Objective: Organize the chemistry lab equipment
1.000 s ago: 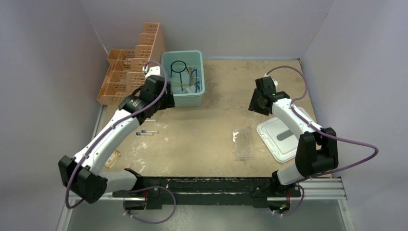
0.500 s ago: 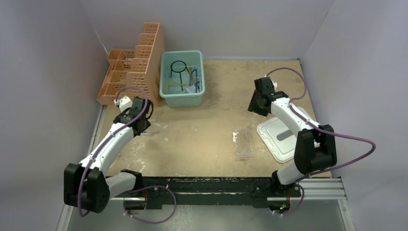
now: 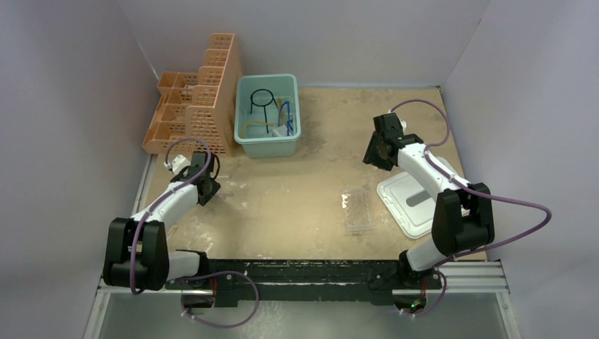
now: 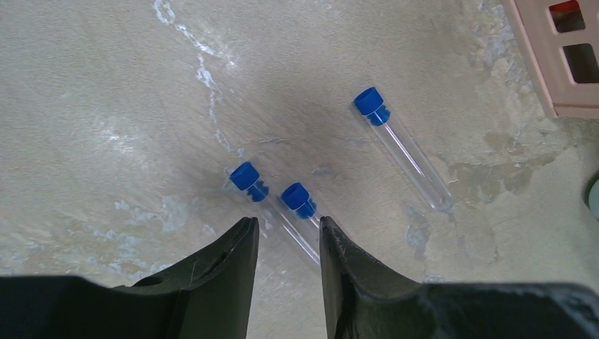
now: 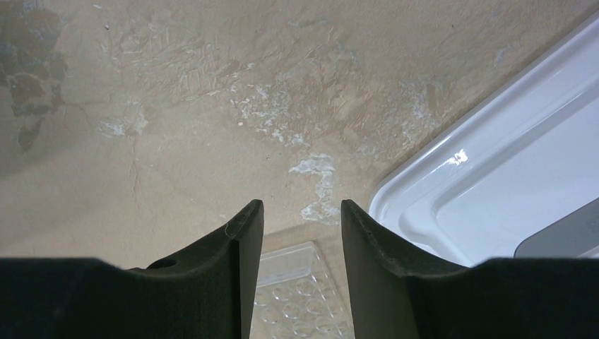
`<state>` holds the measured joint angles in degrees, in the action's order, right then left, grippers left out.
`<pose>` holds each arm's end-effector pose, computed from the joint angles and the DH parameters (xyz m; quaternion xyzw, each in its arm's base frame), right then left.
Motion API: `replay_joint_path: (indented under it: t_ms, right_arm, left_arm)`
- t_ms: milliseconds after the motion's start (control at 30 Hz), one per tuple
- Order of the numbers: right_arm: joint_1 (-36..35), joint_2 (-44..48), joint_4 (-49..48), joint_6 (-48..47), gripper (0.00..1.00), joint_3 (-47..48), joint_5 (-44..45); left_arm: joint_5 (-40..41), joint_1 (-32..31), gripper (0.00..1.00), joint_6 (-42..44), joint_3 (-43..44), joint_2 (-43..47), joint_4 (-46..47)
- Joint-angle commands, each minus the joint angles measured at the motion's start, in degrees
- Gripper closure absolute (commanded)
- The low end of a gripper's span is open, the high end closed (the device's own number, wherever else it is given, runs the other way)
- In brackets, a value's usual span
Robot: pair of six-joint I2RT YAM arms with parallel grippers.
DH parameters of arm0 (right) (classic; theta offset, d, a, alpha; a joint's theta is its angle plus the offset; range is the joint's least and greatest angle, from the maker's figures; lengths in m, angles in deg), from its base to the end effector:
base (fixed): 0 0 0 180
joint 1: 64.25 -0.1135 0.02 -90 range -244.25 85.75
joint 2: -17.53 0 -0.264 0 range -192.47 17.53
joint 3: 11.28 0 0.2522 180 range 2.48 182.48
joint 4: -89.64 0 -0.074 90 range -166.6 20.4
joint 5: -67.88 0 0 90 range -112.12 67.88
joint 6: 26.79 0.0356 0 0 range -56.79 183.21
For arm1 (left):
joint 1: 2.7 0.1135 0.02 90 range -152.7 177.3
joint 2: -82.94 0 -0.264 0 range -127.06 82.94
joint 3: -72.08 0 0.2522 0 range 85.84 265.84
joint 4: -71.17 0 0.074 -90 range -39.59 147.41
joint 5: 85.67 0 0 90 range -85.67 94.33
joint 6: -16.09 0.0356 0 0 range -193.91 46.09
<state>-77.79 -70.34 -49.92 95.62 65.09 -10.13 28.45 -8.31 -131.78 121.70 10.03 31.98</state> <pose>0.3171 0.0688 0.2414 0.1877 0.9219 0.0357 0.3371 0.2236 -0.0073 0.1717 -0.4629 0.8309 0.0502 0.3046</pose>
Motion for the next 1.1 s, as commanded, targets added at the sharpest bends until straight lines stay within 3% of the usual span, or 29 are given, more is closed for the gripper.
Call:
replay_joint_path:
  t_ms: [0, 233, 733, 1067]
  right_arm:
    - [-0.11, -0.63, -0.92, -0.24, 0.53, 1.12, -0.71]
    - [-0.16, -2.22, -1.25, -1.02, 0.53, 2.03, -0.75]
    - [-0.09, -4.13, -2.32, -1.91, 0.53, 2.56, -1.91]
    - [-0.09, -4.57, -2.64, -2.05, 0.54, 2.87, -2.23]
  left_arm:
    - [-0.73, 0.6, 0.65, -1.45, -0.04, -0.9, 4.81]
    - [0.97, 0.68, 0.68, -1.76, 0.36, -1.76, 3.64]
    - [3.04, 0.68, 0.65, -3.01, 1.01, 1.97, -1.37]
    - [0.4, 0.68, 0.74, -3.46, -1.21, -1.32, 2.09]
